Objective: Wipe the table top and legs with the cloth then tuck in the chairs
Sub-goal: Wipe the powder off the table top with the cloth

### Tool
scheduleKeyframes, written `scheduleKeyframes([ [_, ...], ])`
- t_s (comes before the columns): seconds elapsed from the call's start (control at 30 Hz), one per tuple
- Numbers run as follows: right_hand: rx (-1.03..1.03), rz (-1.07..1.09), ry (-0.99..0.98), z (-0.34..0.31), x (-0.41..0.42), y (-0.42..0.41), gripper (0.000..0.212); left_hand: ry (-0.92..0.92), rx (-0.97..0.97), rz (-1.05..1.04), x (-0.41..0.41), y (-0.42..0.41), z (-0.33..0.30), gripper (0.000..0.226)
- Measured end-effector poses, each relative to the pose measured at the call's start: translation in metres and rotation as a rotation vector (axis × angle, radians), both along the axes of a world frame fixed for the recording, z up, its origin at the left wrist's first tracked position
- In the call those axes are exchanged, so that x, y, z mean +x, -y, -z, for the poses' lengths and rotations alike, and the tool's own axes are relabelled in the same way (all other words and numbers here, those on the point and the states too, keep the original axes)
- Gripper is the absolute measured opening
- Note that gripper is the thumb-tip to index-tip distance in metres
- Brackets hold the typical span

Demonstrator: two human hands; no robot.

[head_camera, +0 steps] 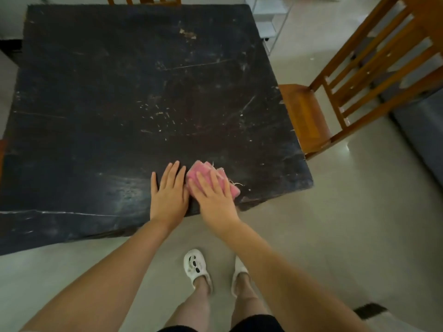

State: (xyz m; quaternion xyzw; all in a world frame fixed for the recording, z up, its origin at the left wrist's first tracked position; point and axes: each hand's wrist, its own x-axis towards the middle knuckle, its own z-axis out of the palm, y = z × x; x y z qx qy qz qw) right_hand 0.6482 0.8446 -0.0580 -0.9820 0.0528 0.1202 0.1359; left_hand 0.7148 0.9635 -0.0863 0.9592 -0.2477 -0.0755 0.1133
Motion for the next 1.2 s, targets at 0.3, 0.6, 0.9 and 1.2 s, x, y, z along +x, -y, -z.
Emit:
scheduleKeyframes([
  [0.3, 0.043, 0.762, 0.2, -0.016, -0.096, 0.169, 0.063, 0.011, -0.046, -0.013, -0.009, 0.019, -0.006, 0.058],
  [0.6, -0.08, 0.119, -0.019, 0.008, 0.018, 0.093, 0.063, 0.013, -0.074, -0.159, -0.018, 0.052, 0.001, 0.045],
  [0.9, 0.117, 0.39, 0.224, -0.011, 0.016, 0.165, 0.059, -0.006, -0.087, -0.343, -0.015, 0.086, -0.003, 0.052],
  [1.2, -0.081, -0.141, 0.037, 0.025, 0.139, 0.134, 0.052, 0.045, -0.006, -0.394, -0.015, 0.088, 0.005, 0.059],
])
